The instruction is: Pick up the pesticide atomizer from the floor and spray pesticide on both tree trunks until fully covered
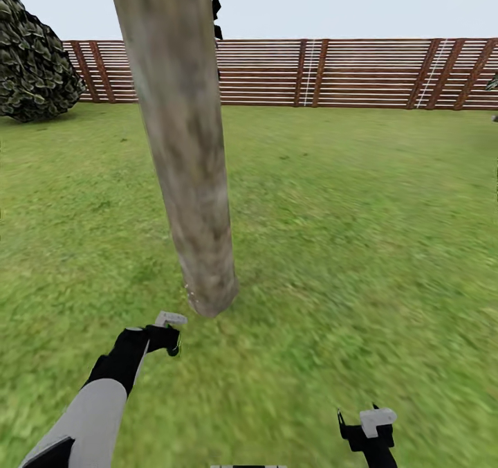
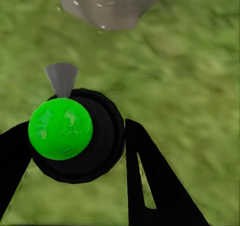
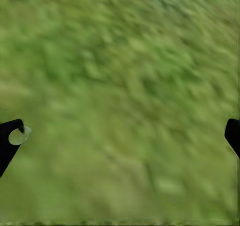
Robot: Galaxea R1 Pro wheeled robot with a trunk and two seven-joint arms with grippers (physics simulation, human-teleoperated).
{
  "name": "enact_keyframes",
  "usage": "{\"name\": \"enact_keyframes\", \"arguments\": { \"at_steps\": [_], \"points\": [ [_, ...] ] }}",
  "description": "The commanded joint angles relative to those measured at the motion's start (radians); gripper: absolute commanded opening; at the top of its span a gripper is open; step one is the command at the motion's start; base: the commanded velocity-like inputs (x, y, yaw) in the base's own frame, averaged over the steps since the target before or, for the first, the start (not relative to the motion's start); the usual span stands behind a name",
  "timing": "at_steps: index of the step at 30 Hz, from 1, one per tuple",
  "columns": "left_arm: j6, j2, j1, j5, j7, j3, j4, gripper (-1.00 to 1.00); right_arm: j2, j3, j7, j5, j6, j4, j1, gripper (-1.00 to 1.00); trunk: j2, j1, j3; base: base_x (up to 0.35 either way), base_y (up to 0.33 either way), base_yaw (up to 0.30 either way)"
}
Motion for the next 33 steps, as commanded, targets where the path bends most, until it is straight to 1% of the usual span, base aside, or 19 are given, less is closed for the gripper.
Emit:
{"name": "enact_keyframes", "arguments": {
  "at_steps": [1,5,8,11,12,13,14,15,16,17,18,21,22,23,26,27,28,31,33],
  "points": [
    [0.007,0.003,0.002,-0.001,-0.001,-0.002,-0.041,-1.0,0.0,0.0,0.0,0.0,0.0,0.0,0.0,1.0,0.0,0.0,0.0,-0.329,0.0,0.0],
    [0.049,0.001,0.003,-0.003,-0.001,-0.005,-0.072,-1.0,0.0,0.0,0.0,0.0,0.0,0.0,0.0,1.0,0.0,0.0,0.0,-0.145,0.0,0.0],
    [0.062,-0.013,-0.002,-0.003,-0.002,-0.003,-0.076,-1.0,0.0,0.0,0.0,0.0,0.0,0.0,0.0,1.0,0.0,0.0,0.0,-0.02,0.0,0.0],
    [0.081,-0.041,-0.004,-0.001,-0.004,-0.053,-0.076,-1.0,0.0,0.0,0.0,0.0,0.0,0.0,0.0,1.0,0.0,0.0,0.0,-0.003,0.0,0.0],
    [0.088,-0.05,-0.001,0.001,-0.005,-0.098,-0.076,-1.0,0.0,0.0,0.0,0.0,0.0,0.0,0.0,1.0,0.0,0.0,0.0,0.0,0.0,0.0],
    [0.091,-0.05,-0.001,0.004,-0.005,-0.119,-0.077,-1.0,0.0,0.0,0.0,0.0,0.0,0.0,0.0,1.0,0.0,0.0,0.0,0.0,0.0,0.0],
    [0.093,-0.048,-0.004,0.005,-0.005,-0.128,-0.078,-1.0,0.0,0.0,0.0,0.0,0.0,0.0,0.0,1.0,0.0,0.0,0.0,0.0,0.0,0.0],
    [0.124,-0.017,-0.007,0.006,-0.006,-0.108,-0.128,-1.0,0.0,0.0,0.001,0.001,0.0,0.0,0.0,1.0,0.0,0.0,0.0,0.0,0.0,0.0],
    [0.136,-0.004,-0.007,0.007,-0.011,-0.096,-0.146,-1.0,0.0,0.0,0.0,0.001,0.0,0.0,0.0,1.0,0.0,0.0,0.0,0.0,0.0,0.0],
    [0.144,0.005,-0.007,0.007,-0.035,-0.091,-0.162,-1.0,0.0,0.001,0.001,0.001,0.0,0.0,0.0,1.0,0.0,0.0,0.0,0.0,0.0,0.0],
    [0.147,0.006,-0.003,0.006,-0.06,-0.093,-0.17,-1.0,0.0,0.001,0.001,0.001,0.0,0.0,0.0,1.0,0.0,0.0,0.0,0.0,0.0,0.0],
    [0.15,0.0,0.002,0.004,-0.088,-0.101,-0.182,-1.0,0.0,0.001,0.001,0.001,0.0,0.0,0.0,1.0,0.0,0.0,0.0,-0.103,0.0,0.0],
    [0.15,-0.009,0.002,0.004,-0.096,-0.105,-0.186,-1.0,0.0,0.001,0.001,0.001,0.0,0.0,0.0,1.0,0.0,0.0,0.0,-0.295,0.0,0.0],
    [0.151,-0.017,0.001,0.004,-0.097,-0.113,-0.187,-1.0,-0.001,0.0,0.001,0.001,0.0,0.0,0.0,1.0,0.0,0.0,0.0,-0.188,0.0,0.0],
    [0.152,-0.027,-0.008,0.004,-0.099,-0.121,-0.192,-1.0,-0.001,0.0,0.001,0.001,0.0,0.0,0.0,1.0,0.0,0.0,0.0,-0.079,0.0,0.0],
    [0.152,-0.03,-0.011,0.005,-0.099,-0.122,-0.217,-1.0,-0.001,0.001,0.001,0.002,0.0,0.0,0.0,1.0,0.0,0.0,0.0,-0.013,0.0,0.0],
    [0.155,-0.03,-0.012,0.005,-0.099,-0.123,-0.231,-1.0,-0.001,0.001,0.001,0.002,0.0,0.0,0.0,1.0,0.0,0.0,0.0,-0.008,0.0,0.0],
    [0.204,-0.026,-0.029,0.007,-0.103,-0.123,-0.278,-1.0,-0.002,0.001,0.001,0.001,0.0,0.0,0.0,1.0,0.0,0.0,0.0,-0.003,0.0,0.0],
    [0.236,-0.017,-0.047,0.006,-0.128,-0.124,-0.293,-1.0,-0.002,0.001,0.001,0.001,0.0,0.0,0.0,1.0,0.0,0.0,0.0,0.0,0.0,0.0]
  ]
}}
